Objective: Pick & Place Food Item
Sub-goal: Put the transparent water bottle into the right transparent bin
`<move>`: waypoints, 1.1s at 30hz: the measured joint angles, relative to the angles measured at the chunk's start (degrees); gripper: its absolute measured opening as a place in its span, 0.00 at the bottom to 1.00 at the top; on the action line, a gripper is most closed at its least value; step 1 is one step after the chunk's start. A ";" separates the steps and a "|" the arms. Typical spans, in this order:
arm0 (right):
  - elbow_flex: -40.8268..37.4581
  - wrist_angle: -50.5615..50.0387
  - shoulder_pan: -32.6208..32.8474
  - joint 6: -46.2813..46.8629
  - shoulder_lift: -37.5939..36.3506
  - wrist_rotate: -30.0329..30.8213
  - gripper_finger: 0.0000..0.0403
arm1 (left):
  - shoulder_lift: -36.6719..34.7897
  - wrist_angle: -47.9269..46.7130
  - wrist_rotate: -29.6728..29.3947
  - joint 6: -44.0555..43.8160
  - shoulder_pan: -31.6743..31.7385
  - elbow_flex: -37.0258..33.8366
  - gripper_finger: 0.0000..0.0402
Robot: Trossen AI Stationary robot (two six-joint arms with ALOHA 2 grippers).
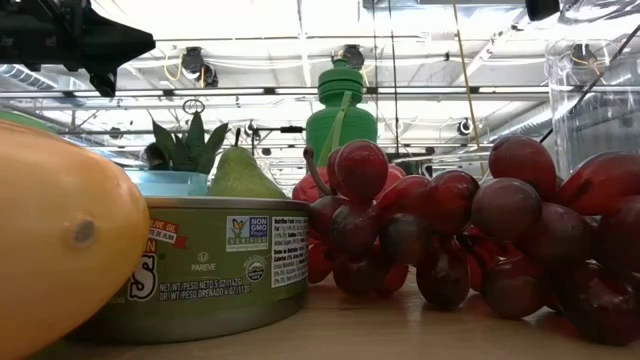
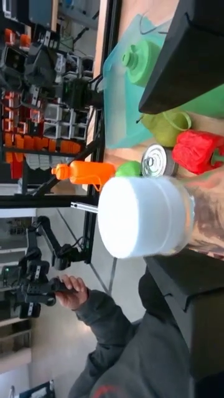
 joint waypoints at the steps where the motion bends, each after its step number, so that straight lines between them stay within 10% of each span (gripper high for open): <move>1: 0.00 -0.02 0.00 0.24 0.00 0.01 0.80 | 0.00 0.00 -0.01 0.00 0.02 0.00 0.13; 15: 0.00 9.34 0.00 -0.90 -0.04 0.39 0.29 | 0.00 0.02 -0.02 -0.02 0.00 0.00 0.13; 33: 2.34 9.14 0.00 -1.24 -3.65 0.05 0.29 | -0.02 0.00 -0.02 -0.01 0.01 -0.02 0.13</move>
